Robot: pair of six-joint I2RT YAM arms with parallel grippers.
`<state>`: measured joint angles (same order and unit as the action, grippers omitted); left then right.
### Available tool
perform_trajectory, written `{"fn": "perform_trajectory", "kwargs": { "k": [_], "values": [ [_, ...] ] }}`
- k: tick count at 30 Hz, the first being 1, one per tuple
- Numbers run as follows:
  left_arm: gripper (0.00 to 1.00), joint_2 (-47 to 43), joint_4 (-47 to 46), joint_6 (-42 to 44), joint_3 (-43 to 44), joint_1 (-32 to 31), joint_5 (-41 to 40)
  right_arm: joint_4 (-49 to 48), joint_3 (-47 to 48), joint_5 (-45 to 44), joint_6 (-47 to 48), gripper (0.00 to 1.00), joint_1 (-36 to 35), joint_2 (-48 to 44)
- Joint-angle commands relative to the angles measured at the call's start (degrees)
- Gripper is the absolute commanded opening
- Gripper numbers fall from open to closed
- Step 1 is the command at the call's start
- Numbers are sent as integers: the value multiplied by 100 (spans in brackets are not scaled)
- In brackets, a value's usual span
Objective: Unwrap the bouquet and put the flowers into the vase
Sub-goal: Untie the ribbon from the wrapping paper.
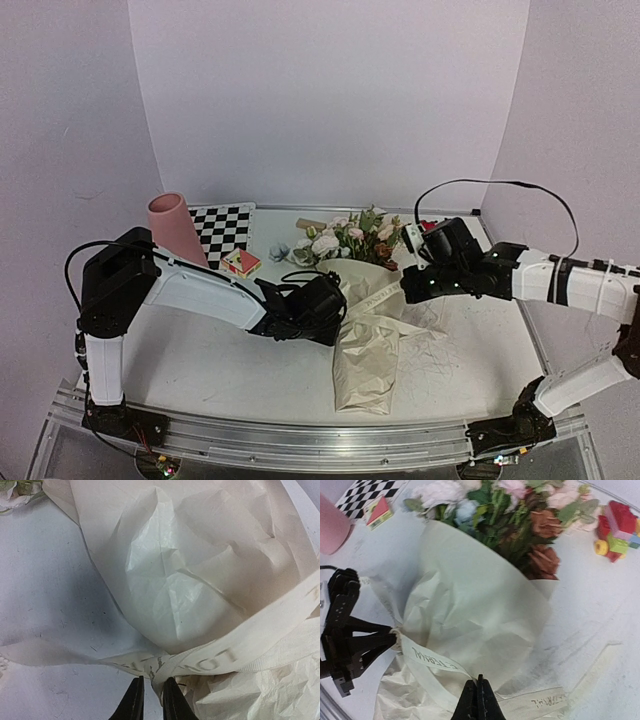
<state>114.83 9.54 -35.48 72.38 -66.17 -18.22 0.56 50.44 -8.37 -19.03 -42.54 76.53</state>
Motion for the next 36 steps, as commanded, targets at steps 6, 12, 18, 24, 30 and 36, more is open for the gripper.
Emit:
{"fn": "perform_trajectory", "kwargs": {
  "k": [6,12,18,24,30,36],
  "values": [
    [16,-198,-49,-37,-55,28,-53,743,-537,-2196,-1293,4,385,-869],
    [16,-266,-46,-52,-83,27,-34,721,-584,-1414,-949,54,578,-971],
    [16,-254,-48,-38,-11,29,-26,181,-464,449,51,63,580,-745],
    [16,-191,-45,-37,86,25,19,-14,-204,1656,160,63,565,-145],
    [16,-186,-45,-9,112,25,14,-161,209,1769,149,63,326,647],
    [16,-182,-48,3,89,26,-11,-169,502,1772,185,70,148,1102]
  ]
}}
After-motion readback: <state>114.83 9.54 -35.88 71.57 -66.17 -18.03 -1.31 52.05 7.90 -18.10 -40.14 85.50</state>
